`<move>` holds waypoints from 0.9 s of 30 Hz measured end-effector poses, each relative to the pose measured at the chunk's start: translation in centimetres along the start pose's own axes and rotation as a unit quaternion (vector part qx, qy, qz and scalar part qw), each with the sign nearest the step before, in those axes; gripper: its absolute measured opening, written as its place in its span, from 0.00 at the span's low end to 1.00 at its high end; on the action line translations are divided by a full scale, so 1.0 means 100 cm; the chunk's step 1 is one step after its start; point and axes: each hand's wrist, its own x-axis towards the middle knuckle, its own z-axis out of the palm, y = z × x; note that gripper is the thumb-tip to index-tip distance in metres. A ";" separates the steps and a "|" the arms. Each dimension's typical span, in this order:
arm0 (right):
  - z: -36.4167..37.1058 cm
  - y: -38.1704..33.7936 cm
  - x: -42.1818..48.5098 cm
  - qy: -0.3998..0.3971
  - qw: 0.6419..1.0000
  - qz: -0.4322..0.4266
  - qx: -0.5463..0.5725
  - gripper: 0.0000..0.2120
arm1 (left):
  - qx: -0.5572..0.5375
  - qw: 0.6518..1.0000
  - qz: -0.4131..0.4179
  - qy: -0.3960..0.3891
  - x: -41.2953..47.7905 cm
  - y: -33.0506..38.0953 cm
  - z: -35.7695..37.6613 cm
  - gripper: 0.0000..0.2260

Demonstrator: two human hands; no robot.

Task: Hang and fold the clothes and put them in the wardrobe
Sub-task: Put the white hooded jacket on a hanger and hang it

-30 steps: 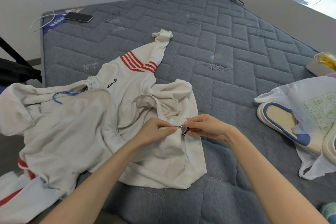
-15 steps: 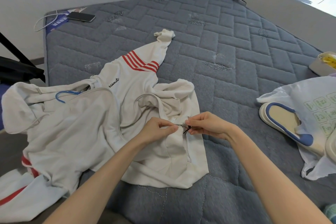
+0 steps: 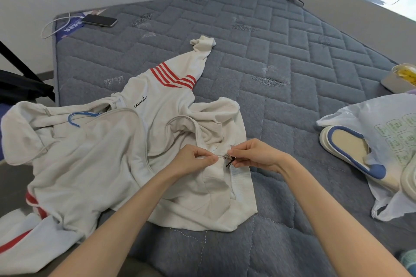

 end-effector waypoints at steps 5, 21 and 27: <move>0.004 -0.003 0.000 -0.007 1.000 -0.003 0.019 0.07 | 0.008 1.000 0.005 -0.004 0.001 0.003 0.005 0.07; 0.002 -0.006 -0.003 -0.019 0.998 0.029 0.060 0.09 | -0.014 1.000 -0.007 0.003 -0.002 0.010 -0.006 0.08; 0.004 -0.006 -0.004 -0.012 0.997 0.031 0.069 0.09 | -0.014 1.000 -0.004 0.001 -0.003 0.010 -0.005 0.07</move>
